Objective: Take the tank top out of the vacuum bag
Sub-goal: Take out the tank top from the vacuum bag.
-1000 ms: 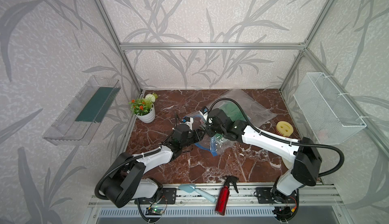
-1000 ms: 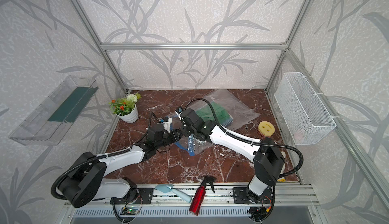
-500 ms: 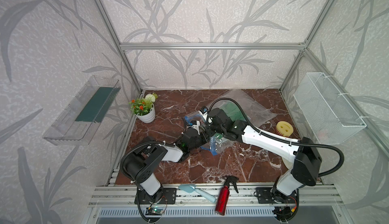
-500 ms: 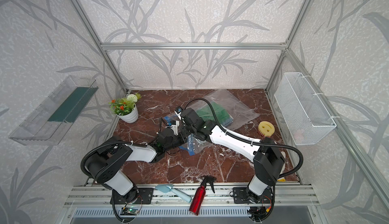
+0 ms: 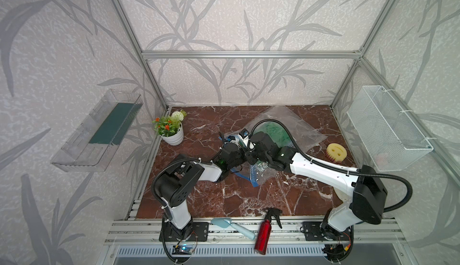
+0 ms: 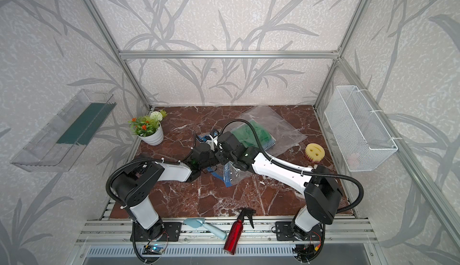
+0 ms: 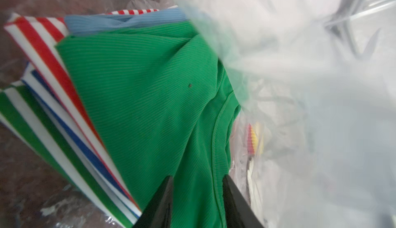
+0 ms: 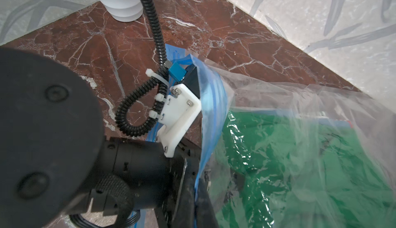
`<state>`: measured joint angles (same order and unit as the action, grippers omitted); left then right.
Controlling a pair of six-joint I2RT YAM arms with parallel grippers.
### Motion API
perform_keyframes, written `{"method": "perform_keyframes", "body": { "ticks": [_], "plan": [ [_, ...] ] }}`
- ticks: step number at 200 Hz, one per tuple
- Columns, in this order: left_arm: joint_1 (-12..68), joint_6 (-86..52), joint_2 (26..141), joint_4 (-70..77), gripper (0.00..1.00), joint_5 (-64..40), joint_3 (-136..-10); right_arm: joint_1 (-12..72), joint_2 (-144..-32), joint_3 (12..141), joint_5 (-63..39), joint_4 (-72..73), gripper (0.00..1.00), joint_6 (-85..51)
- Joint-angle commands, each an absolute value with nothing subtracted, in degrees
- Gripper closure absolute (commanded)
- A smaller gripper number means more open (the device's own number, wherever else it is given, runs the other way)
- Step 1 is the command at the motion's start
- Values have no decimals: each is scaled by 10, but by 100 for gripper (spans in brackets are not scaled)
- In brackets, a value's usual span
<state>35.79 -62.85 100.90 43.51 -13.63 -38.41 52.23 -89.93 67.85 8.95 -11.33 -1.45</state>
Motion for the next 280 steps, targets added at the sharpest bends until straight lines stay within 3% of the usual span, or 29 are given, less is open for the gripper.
{"method": "perform_keyframes", "body": {
  "ticks": [1,81,280],
  "plan": [
    [354,-646,1017,404,57,-138,-393,525,-871,675,85,-97,100,-11],
    [346,-642,1031,394,47,-140,-398,526,-847,657,114,-102,100,-12],
    [341,-646,1028,416,52,-177,-381,525,-837,641,114,-108,100,-37]
  ]
}}
